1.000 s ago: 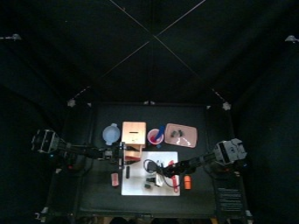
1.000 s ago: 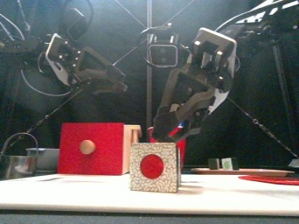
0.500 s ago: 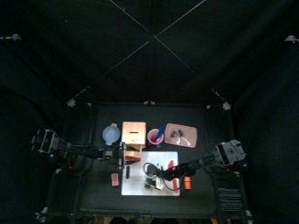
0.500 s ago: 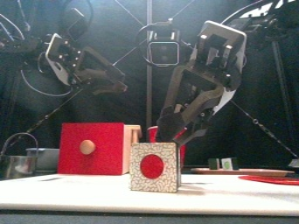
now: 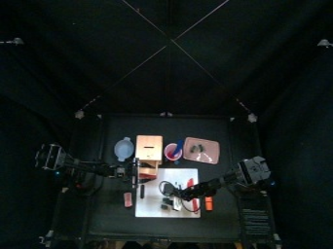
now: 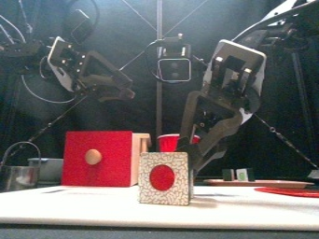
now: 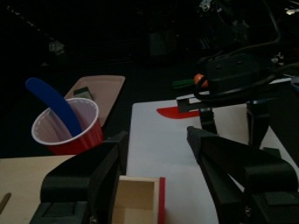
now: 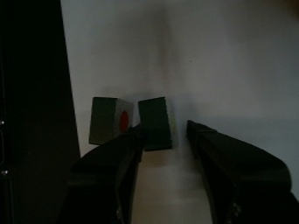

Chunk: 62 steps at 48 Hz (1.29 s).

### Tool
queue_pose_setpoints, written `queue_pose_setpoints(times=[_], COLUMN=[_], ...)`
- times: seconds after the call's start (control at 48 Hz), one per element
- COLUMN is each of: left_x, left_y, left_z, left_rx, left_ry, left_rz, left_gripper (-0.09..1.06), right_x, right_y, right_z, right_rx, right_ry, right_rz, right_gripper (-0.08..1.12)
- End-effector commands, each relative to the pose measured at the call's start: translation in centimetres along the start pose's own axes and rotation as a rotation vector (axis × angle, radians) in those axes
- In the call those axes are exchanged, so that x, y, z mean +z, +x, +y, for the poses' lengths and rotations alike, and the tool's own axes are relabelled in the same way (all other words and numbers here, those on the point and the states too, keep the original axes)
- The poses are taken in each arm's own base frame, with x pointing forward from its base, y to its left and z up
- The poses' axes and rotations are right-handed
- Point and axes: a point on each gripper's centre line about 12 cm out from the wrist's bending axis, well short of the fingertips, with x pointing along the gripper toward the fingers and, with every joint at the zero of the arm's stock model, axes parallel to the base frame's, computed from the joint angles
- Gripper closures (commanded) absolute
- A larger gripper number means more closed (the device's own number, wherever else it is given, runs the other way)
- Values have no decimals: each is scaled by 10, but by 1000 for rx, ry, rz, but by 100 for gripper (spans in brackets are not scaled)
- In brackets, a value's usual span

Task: Place sushi on board then cut the sushi with the knife then place the pieces on the plate
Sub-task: Place the 4 sushi pieces on the plate

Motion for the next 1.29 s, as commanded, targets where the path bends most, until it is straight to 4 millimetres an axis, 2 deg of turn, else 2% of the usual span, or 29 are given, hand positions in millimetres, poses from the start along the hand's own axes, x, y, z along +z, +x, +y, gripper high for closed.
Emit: queue_pose_setpoints(times=[0.021, 0.146, 0.292, 0.396, 0.542, 0.708, 1.0, 1.125, 1.292], left_x=[7, 6, 4, 2, -2, -4, -8, -9, -10], left_y=[1, 1, -1, -2, -4, -5, -8, -9, -10], left_z=[1, 1, 1, 1, 0, 0, 0, 0, -1], left_rx=[2, 2, 3, 2, 0, -1, -3, -3, -6], left_ry=[-1, 1, 1, 2, 2, 4, 5, 5, 8], left_rz=[-24, -21, -15, -9, 0, 6, 18, 20, 24], left_gripper=[6, 6, 6, 6, 6, 6, 6, 6, 6], right_x=[21, 30, 33, 28, 3, -18, -40, -44, -46], right_y=[-18, -37, -72, -99, -129, -142, -157, -163, -173], right_z=[7, 3, -13, -35, -84, -122, -176, -195, -218], right_rx=[15, -24, -134, -245, -450, -567, -744, -797, -895], right_ry=[6, 13, 59, 131, 294, 465, 612, 677, 790], right_rz=[-59, -79, -79, -53, 49, 135, 209, 196, 78], right_gripper=[42, 45, 46, 46, 46, 46, 46, 46, 46])
